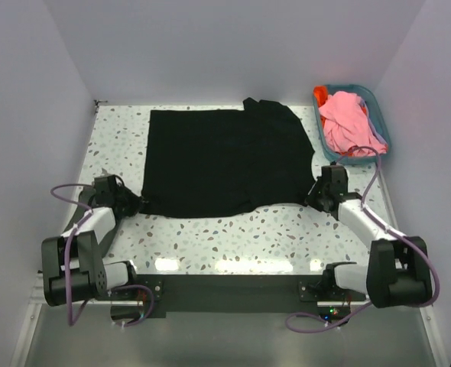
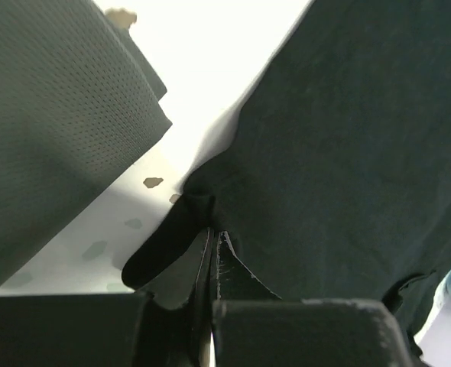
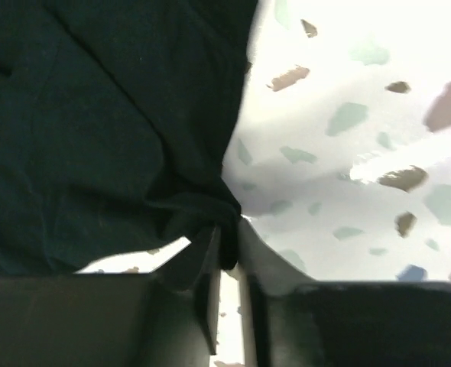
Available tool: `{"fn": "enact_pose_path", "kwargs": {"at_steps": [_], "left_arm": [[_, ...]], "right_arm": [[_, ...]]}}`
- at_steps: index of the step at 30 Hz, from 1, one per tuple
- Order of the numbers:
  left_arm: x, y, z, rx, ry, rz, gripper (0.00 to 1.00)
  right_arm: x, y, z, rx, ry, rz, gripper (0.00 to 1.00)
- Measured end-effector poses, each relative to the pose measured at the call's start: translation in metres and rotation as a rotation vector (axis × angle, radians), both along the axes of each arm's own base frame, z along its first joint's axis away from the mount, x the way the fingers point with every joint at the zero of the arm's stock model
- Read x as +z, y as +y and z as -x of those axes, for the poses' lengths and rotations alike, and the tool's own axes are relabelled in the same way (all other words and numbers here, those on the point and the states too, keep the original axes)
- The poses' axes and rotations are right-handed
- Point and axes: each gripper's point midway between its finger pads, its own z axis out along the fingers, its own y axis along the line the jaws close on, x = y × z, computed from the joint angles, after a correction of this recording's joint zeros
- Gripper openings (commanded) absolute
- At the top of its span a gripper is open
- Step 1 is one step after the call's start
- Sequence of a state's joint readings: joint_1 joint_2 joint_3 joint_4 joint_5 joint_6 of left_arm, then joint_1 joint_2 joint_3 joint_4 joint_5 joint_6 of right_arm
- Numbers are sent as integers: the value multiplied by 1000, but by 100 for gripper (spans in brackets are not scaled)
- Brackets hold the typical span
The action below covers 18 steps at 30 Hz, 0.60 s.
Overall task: Fold and stack the t-shirts
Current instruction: Flatten the tshirt out
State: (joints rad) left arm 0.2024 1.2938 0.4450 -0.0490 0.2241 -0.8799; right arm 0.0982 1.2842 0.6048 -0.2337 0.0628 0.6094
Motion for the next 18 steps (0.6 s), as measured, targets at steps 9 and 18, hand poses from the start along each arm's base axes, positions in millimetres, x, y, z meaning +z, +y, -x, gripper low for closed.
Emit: {"fn": "enact_pose_path", "kwargs": {"at_steps": [9,18], "left_arm": [[24,11,0,22,-68,-78,0],[24,11,4,12,-62,-89,0]], "right_arm": [[55,-12,9,2,-127,34,48],[64,43,-55,220,-113,105,45]]}}
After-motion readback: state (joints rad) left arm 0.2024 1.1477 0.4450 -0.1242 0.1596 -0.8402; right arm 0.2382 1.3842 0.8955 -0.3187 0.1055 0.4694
